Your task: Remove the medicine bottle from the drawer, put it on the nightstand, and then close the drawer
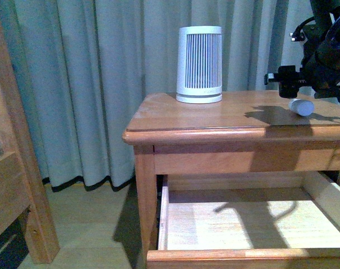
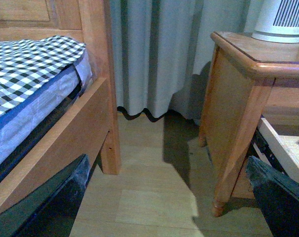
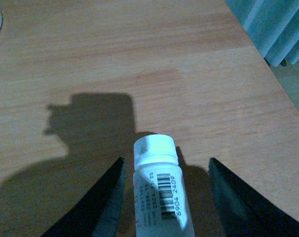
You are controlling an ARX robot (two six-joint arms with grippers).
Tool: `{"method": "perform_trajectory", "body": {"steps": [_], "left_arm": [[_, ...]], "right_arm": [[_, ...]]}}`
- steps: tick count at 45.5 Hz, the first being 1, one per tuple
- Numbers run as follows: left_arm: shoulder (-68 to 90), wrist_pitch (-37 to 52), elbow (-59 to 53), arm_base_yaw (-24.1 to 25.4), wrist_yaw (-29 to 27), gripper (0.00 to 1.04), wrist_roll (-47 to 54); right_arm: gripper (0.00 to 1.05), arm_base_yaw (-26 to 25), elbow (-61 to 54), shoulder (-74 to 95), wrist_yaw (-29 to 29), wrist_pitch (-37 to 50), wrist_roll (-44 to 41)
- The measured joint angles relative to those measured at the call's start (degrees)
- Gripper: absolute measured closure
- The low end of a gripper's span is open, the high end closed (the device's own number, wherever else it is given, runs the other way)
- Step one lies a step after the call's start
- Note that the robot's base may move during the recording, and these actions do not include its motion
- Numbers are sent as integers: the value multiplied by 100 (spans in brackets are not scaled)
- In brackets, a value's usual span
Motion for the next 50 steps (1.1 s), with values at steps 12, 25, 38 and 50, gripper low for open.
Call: {"method": "perform_trajectory", "body": {"steps": [12,25,38,50], "left_arm": [[0,0,0,0,0,7,0],[0,0,0,0,0,7,2],[0,0,0,0,0,7,0],[0,0,0,0,2,7,0]], "right_arm": [[15,-7,-33,-2,2,103,-46],[7,-15,-529,-522,63,629,-162],[7,533,-4262,-4116,654,2122,-216],[7,1875,-8013,-6496,1349,1856,341]]}}
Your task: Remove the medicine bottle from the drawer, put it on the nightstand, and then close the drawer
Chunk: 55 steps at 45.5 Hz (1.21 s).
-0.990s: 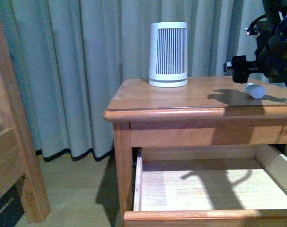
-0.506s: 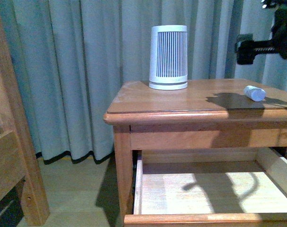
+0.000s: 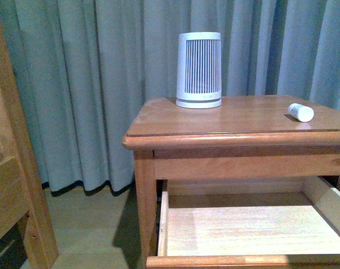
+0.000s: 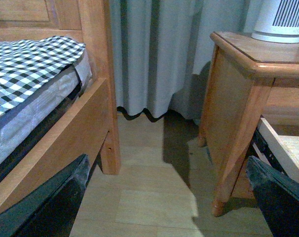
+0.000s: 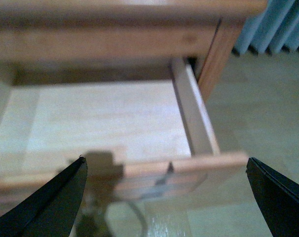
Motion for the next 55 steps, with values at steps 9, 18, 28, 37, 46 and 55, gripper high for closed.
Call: {"method": "perform_trajectory", "body": {"steps": [9,18,28,37,46,55], "left_arm": [[0,0,0,0,-2,7,2],[0,0,0,0,-2,7,0],[0,0,0,0,-2,7,0],[0,0,0,0,-2,7,2],[0,0,0,0,-2,7,2],[0,0,0,0,-2,7,2]], "right_arm": [[7,310,-1244,186,334,1263,74],[7,140,-1672,1606,238,2909,79],[7,-391,-1434,4205,-299,5139,-44],[7,-986,-597,5779,-588,5794,-350],[7,-1244,114,6061,-538,5963,-815],[7,-1495,1005,6067,-575,5775,-1292]]}}
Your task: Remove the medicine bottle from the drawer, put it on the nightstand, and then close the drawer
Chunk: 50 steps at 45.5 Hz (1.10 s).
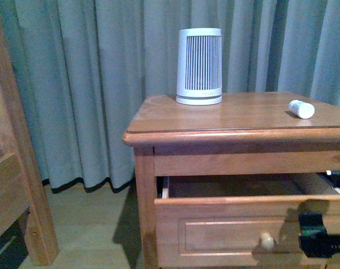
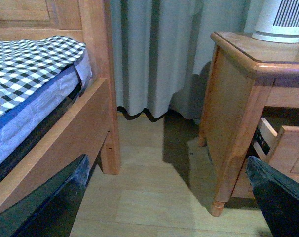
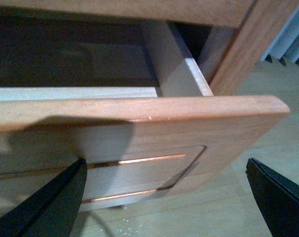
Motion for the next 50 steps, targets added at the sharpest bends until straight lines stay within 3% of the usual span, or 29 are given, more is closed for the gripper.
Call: {"method": "perform_trajectory", "body": {"steps": [12,19,28,44,50], "left_arm": [[0,0,0,0,0,7,0],[0,0,0,0,0,7,0],[0,0,0,0,0,7,0],[0,0,0,0,0,7,-2],[0,0,0,0,0,7,-2]], "right_arm": [[7,-387,1158,219,-238,-730,-380],[7,-813,1851,407,-391,-1694,-181],[7,-970,1943,380,-487,-1961,20],[7,-905,555,-1600,-291,-2994,396],[7,-1049,-579,-3617,-546,-3663,380]]}}
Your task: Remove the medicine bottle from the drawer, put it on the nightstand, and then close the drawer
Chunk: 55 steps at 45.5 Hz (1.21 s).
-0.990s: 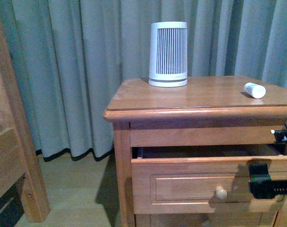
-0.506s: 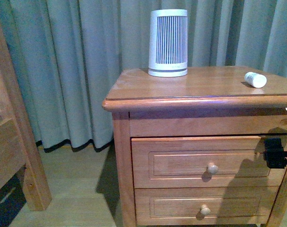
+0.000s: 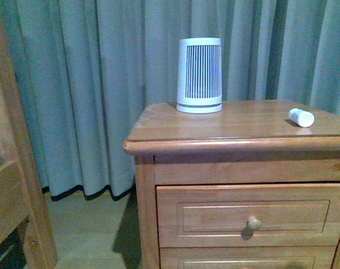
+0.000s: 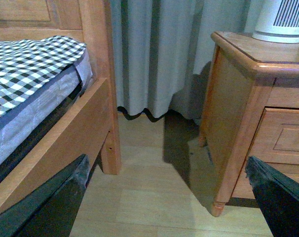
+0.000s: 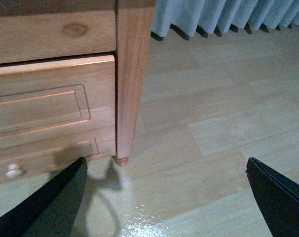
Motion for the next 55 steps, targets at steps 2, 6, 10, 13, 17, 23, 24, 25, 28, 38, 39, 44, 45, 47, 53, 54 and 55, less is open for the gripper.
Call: {"method": "perform_trajectory", "body": {"steps": [2,6,10,13,17,23,24,25,28,38,39,44,45,47,53,54,55], "left_arm": [[0,0,0,0,0,7,0],[0,0,0,0,0,7,2],[0,0,0,0,0,7,2],[0,0,0,0,0,7,2],[0,0,0,0,0,7,0],[0,0,0,0,0,7,0],[0,0,0,0,0,7,2],[0,0,0,0,0,7,2],[0,0,0,0,0,7,0],[0,0,0,0,0,7,2],[0,0,0,0,2,7,2],[0,0,0,0,0,7,2],[0,0,0,0,2,7,2],[0,0,0,0,-2,7,0],[0,0,0,0,0,7,0],[0,0,0,0,0,7,2],[0,0,0,0,0,7,2]], "right_arm": [[7,-57,-256,-758,-162,-372,-7],[7,-127,-649,-2616,-363,-1174,-17],[7,-201,-739,-3871,-723,-1849,216],[7,-208,-892,-4743,-809,-2332,345],[7,-203,-1073,-5484,-868,-2918,446],[7,-247,-1241,-6105,-914,-3497,619],[7,-251,-1241,-6113,-911,-3497,627],[7,-256,-1241,-6120,-911,-3497,632],[7,-260,-1241,-6126,-916,-3499,645],[20,-612,-1663,-6395,-2317,-2540,280],[25,-654,-1766,-6588,-2715,-2474,184],[51,-483,-2083,-7246,-2815,-2590,-44],[56,-323,-2133,-7300,-2549,-2599,-61],[66,162,-2227,-7383,-2061,-2599,-87],[96,428,-2422,-7530,-1961,-2581,-133],[101,437,-2450,-7556,-1956,-2573,-136],[102,439,-2479,-7578,-1954,-2566,-146]]}}
